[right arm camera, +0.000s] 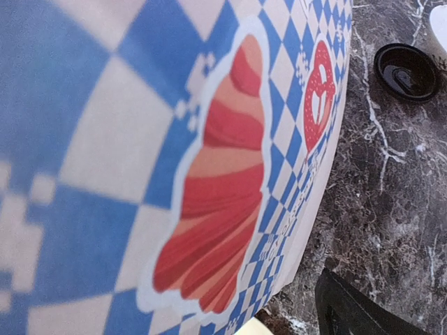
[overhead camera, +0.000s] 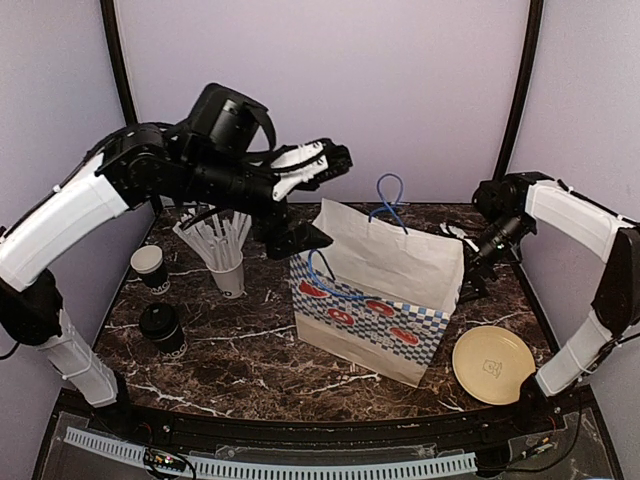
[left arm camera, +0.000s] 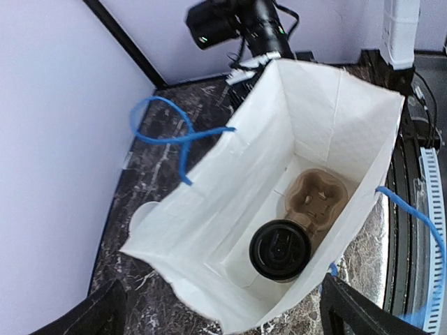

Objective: Pack the takeout coffee

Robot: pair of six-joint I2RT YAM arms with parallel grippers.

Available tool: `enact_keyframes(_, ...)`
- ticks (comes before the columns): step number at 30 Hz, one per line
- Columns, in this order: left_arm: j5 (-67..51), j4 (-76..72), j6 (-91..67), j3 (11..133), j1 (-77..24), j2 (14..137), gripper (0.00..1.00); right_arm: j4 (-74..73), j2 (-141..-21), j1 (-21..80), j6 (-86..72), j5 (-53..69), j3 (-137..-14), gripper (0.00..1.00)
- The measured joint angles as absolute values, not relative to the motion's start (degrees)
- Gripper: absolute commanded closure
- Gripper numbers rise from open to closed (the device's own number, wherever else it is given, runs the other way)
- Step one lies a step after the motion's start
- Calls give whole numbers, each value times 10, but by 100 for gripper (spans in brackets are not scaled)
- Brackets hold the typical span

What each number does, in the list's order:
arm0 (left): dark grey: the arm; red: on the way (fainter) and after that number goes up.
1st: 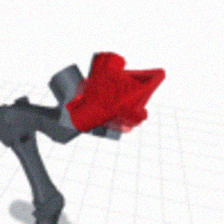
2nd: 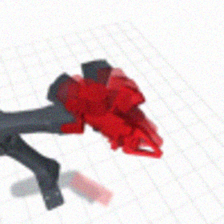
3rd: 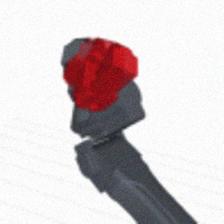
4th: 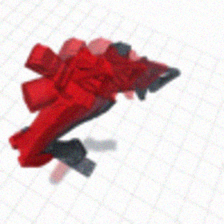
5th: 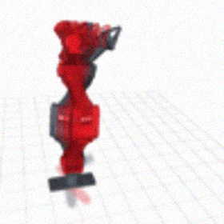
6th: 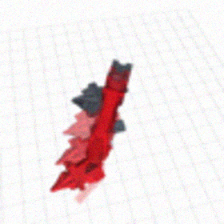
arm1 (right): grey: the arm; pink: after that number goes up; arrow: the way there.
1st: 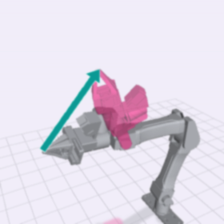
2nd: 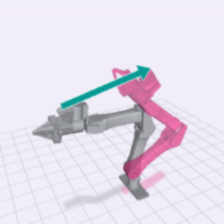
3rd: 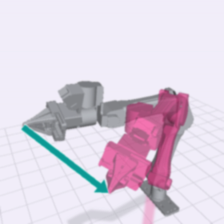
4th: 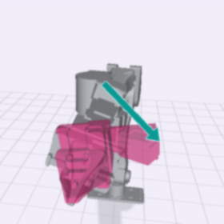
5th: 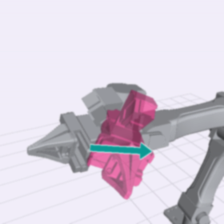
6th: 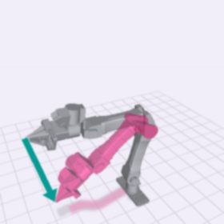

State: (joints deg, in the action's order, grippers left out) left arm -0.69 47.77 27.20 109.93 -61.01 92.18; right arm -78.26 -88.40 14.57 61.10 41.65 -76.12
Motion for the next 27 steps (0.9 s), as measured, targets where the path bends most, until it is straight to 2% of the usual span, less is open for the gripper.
enact_keyframes(6,103,487,173,1096,-610,808,2,-716,-837,146,528,377,-758,1)
enact_keyframes(10,192,555,64,1073,-603,778,2,-629,-797,146,462,326,-727,1)
enact_keyframes(13,220,623,-25,1033,-594,774,2,-587,-814,146,432,293,-722,2)
enact_keyframes(19,227,732,-186,959,-574,759,2,-524,-871,140,390,273,-734,1)
enact_keyframes(27,167,785,-311,759,-461,718,1,-504,-839,138,378,262,-734,1)
